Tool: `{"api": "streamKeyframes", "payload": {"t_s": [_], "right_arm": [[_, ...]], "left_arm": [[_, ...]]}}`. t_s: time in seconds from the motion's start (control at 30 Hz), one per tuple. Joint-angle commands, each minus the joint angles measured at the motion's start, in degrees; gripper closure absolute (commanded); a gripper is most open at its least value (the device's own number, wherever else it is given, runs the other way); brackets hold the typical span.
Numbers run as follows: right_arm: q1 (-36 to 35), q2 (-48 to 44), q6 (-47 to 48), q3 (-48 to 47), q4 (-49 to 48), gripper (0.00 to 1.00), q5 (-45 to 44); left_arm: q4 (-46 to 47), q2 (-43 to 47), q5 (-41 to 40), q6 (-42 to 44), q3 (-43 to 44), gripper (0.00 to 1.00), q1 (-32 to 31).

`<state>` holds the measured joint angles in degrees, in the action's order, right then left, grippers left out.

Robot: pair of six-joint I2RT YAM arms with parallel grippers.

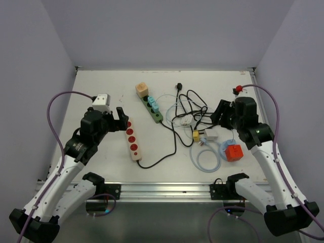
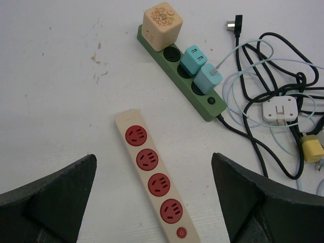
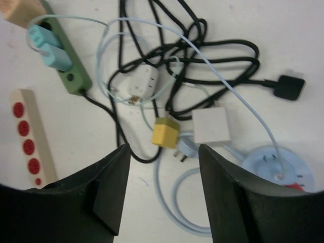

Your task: Pull the plug off the socket

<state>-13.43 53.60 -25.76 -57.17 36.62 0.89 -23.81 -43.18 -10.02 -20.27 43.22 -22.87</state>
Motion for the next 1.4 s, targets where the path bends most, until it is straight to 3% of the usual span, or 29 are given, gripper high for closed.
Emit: {"api": "streamKeyframes", "payload": {"t_s": [0.0,0.17,0.5,0.8,0.87,0.9,1.0,1.37], "right_arm": [[0.2,-0.1,2.5,2.6,12.1,0.39,-10.4],[0.2,-1.0,0.5,7.5,13.0,0.31,-17.8],[0.2,-0.1,-2.3,9.3,10.1,0.35,-28.2],[0.3,6.7,-5.0,14.3,1.2,0.55,-29.4],[0.2,7.9,-5.0,14.5,-1.0,0.68,-27.1],[0.2,8.2,-4.7,14.4,-1.6,0.81,-26.1],[0.2,7.8,-1.9,13.5,-3.9,1.0,-22.0],[-2.9,7.8,2.6,9.0,-11.0,1.0,-3.3]], "left_arm": [[1.1,1.3,2.1,2.4,0.1,0.0,0.5],[1.2,1.8,3.9,2.6,-0.1,0.0,0.5],[1.4,2.0,5.0,2.8,-0.3,0.0,0.5],[1.6,1.3,6.0,2.9,-0.6,0.0,0.5],[1.6,0.7,6.3,2.8,-0.6,0.0,0.4],[1.6,0.6,6.4,2.8,-0.5,0.0,0.4],[1.5,0.5,6.9,2.9,-0.6,0.0,0.4],[1.3,1.1,5.2,2.6,-0.5,0.0,0.5]]}}
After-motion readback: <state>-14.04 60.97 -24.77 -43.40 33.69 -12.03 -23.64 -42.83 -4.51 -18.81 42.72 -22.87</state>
